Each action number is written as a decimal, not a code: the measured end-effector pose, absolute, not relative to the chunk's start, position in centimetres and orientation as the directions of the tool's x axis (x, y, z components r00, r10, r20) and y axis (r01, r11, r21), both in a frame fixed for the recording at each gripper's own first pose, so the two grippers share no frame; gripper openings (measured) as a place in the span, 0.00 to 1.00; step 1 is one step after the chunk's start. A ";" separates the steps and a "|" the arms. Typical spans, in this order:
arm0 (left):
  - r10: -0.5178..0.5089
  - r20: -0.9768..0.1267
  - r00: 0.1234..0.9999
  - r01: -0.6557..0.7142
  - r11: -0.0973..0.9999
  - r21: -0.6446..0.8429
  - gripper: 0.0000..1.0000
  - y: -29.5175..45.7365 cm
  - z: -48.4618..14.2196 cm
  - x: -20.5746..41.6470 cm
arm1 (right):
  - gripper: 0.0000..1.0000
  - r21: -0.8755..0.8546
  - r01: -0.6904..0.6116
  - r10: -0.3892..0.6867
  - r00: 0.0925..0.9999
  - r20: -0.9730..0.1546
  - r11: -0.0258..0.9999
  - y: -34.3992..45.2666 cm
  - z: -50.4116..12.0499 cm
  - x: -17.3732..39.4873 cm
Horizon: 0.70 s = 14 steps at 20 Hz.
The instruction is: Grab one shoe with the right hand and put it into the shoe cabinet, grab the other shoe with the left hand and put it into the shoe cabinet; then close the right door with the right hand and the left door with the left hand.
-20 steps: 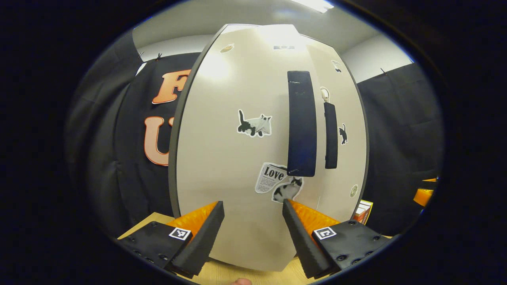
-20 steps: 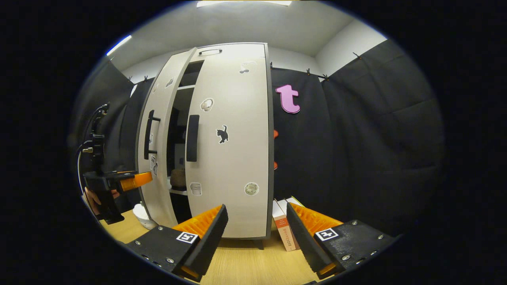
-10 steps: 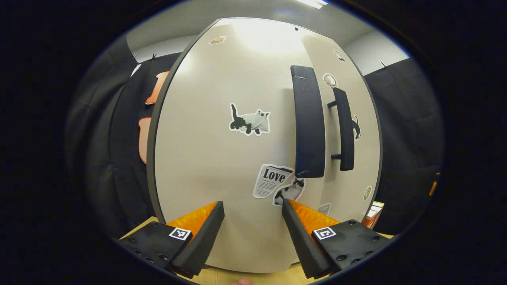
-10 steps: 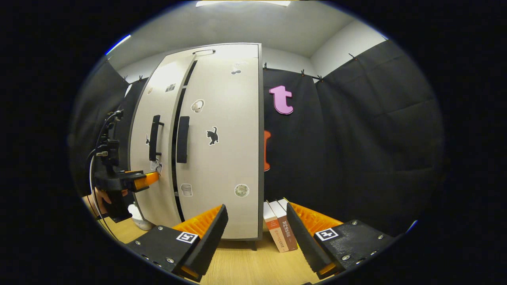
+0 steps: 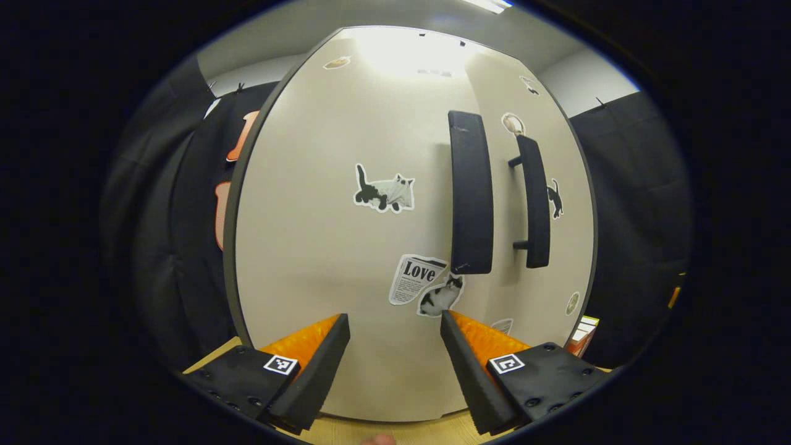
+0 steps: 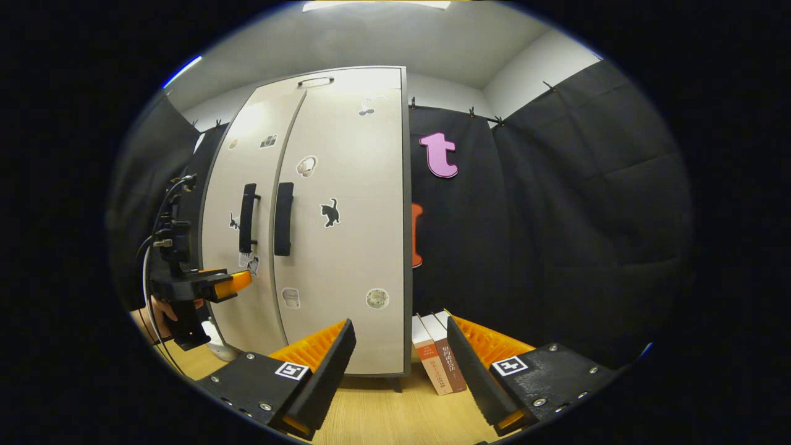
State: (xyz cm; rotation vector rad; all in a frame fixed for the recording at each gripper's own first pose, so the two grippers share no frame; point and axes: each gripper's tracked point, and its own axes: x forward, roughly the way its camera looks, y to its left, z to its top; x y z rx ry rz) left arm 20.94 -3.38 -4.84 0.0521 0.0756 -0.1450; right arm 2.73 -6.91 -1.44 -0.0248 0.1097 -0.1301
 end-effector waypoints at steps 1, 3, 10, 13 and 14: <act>-0.138 -0.067 0.988 0.141 0.989 0.051 0.97 -3.1 -4.1 20.0 | 0.92 -0.028 0.120 -0.122 0.987 -0.108 0.992 -6.7 -1.5 2.8; -0.130 -0.032 0.991 0.132 0.990 0.057 0.96 -2.4 -2.4 18.0 | 0.92 -0.012 0.097 -0.098 0.989 -0.108 0.995 -5.9 -1.4 3.1; -0.076 -0.002 0.997 0.076 0.995 0.065 0.96 0.2 0.3 11.3 | 0.92 0.013 0.017 -0.015 0.995 -0.101 1.000 -3.2 -1.4 3.4; -0.051 0.010 0.999 0.050 0.996 0.078 0.96 1.1 1.1 9.0 | 0.92 0.018 -0.012 0.014 0.994 -0.104 1.000 -2.3 -1.4 3.1; -0.046 0.009 0.999 0.045 0.996 0.072 0.96 1.3 1.2 8.5 | 0.92 0.018 -0.018 0.020 0.994 -0.105 1.000 -2.1 -1.4 3.0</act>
